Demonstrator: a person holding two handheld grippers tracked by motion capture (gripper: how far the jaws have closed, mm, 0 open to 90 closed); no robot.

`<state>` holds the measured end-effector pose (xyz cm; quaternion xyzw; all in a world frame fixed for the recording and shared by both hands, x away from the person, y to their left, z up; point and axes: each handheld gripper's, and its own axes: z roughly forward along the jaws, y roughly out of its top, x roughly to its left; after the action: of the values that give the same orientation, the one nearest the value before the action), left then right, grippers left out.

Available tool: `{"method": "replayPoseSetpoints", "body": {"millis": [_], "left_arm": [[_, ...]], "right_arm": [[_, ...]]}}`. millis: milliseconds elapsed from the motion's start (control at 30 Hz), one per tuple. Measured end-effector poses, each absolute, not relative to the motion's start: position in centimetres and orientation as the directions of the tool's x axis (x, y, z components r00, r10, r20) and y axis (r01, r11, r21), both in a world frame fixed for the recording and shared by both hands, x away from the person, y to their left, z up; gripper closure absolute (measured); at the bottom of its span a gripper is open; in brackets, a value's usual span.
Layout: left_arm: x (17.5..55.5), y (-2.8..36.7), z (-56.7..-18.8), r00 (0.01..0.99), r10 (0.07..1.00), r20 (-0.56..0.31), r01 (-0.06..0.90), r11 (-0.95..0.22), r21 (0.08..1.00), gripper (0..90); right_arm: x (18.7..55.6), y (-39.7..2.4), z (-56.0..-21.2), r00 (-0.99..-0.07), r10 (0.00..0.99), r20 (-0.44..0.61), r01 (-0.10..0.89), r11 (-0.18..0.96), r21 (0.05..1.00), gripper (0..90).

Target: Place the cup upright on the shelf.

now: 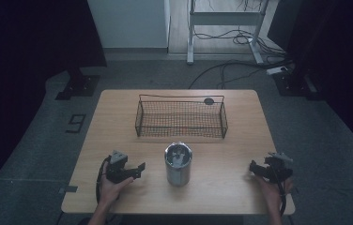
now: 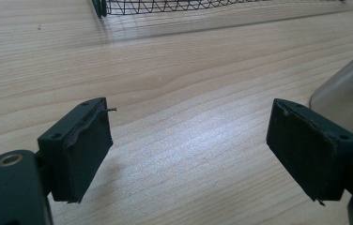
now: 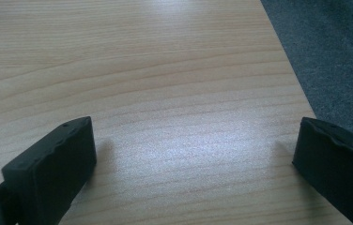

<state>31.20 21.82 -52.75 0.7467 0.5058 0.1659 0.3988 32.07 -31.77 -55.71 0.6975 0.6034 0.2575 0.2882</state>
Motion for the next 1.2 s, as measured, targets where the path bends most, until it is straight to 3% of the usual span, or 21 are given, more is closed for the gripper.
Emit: {"method": "replayPoseSetpoints", "body": {"millis": [267, 500, 833, 1200], "left_arm": [[31.3, 22.5, -52.7, 0.426, 0.889, -0.168, 0.618, -0.150, 0.772, 14.4], [31.4, 24.1, -52.2, 0.363, 0.905, -0.221, 0.632, -0.065, 0.772, 14.5], [30.6, 23.0, -51.3, 0.392, 0.907, -0.153, 0.601, -0.127, 0.789, 14.4], [30.3, 22.9, -49.7, 0.396, 0.905, -0.155, 0.577, -0.114, 0.809, 14.0]], "right_arm": [[32.0, -31.8, -55.7, 0.141, 0.990, 0.011, 0.693, -0.107, 0.713, 0.0], [32.0, -31.7, -55.7, 0.144, 0.990, 0.011, 0.694, -0.109, 0.712, 0.0], [32.1, -31.7, -55.7, 0.150, 0.989, 0.011, 0.692, -0.113, 0.713, 0.0], [32.0, -31.6, -55.7, 0.161, 0.987, 0.011, 0.690, -0.121, 0.713, 0.0]]}}
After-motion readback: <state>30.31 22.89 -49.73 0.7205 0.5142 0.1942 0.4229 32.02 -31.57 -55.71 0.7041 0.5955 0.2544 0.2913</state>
